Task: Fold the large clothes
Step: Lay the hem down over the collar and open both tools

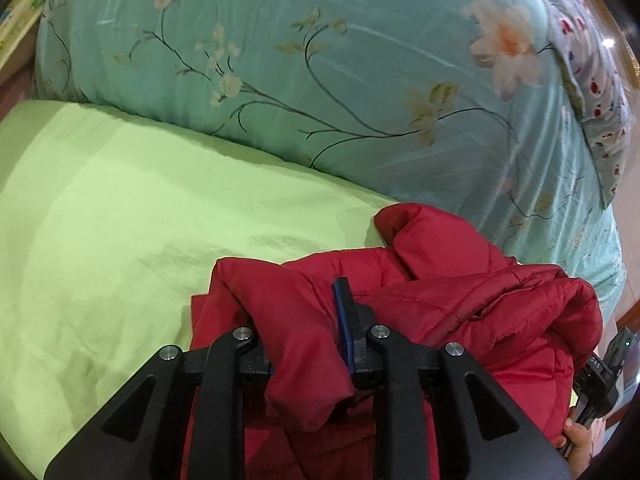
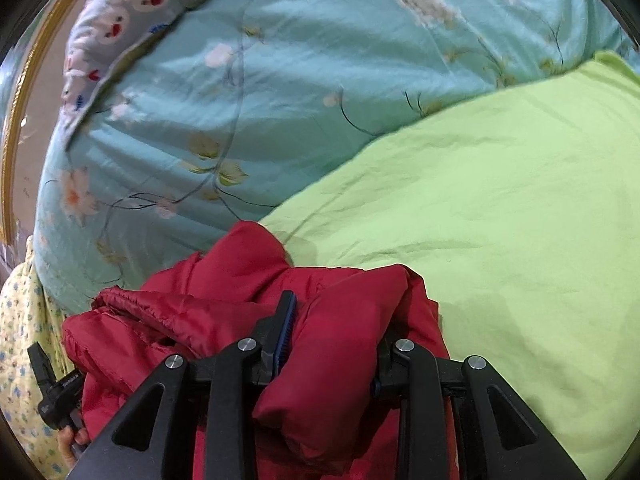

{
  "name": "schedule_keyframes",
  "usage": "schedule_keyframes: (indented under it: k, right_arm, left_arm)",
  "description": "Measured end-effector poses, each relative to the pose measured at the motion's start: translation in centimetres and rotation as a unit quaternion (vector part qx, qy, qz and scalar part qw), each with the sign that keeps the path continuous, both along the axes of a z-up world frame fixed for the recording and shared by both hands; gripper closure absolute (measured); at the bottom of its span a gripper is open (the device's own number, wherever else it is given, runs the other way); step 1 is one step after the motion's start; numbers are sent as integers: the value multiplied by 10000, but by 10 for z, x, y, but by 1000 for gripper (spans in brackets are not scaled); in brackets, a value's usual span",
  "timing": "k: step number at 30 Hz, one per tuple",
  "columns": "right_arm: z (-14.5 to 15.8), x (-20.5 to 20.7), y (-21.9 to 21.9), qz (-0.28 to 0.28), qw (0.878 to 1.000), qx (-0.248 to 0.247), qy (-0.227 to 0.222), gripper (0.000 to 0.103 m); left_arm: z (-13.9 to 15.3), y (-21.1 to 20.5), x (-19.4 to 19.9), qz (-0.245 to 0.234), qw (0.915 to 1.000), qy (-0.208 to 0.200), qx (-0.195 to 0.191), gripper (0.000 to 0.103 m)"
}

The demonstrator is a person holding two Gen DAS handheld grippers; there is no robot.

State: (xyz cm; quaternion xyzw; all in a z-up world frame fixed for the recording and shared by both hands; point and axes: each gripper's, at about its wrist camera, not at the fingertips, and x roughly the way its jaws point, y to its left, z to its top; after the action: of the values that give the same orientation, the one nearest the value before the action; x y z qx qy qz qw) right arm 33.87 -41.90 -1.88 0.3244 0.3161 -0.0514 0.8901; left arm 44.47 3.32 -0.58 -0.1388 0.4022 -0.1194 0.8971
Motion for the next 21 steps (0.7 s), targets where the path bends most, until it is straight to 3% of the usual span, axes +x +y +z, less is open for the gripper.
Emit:
schedule_keyframes:
  k: [6, 9, 11, 16, 21]
  right_arm:
    - [-13, 15, -4, -123, 9998, 24, 132, 75]
    - [-14, 19, -2, -112, 9998, -44, 158, 75]
    - [-16, 19, -2, -104, 9998, -33, 135, 75]
    - [-20, 18, -4, -116, 9999, -11, 118, 74]
    - [-21, 20, -2, -114, 9998, -91, 140, 73]
  left_arm:
    - [2, -5, 7, 10, 10000, 64, -68, 79]
    - [6, 2, -4, -47, 9997, -1, -258, 71]
    - [9, 13, -18, -17, 9988, 0, -487, 60]
    - [24, 28, -67, -72, 9961, -195, -862, 54]
    - [40, -12, -114, -947, 9937, -470, -370, 54]
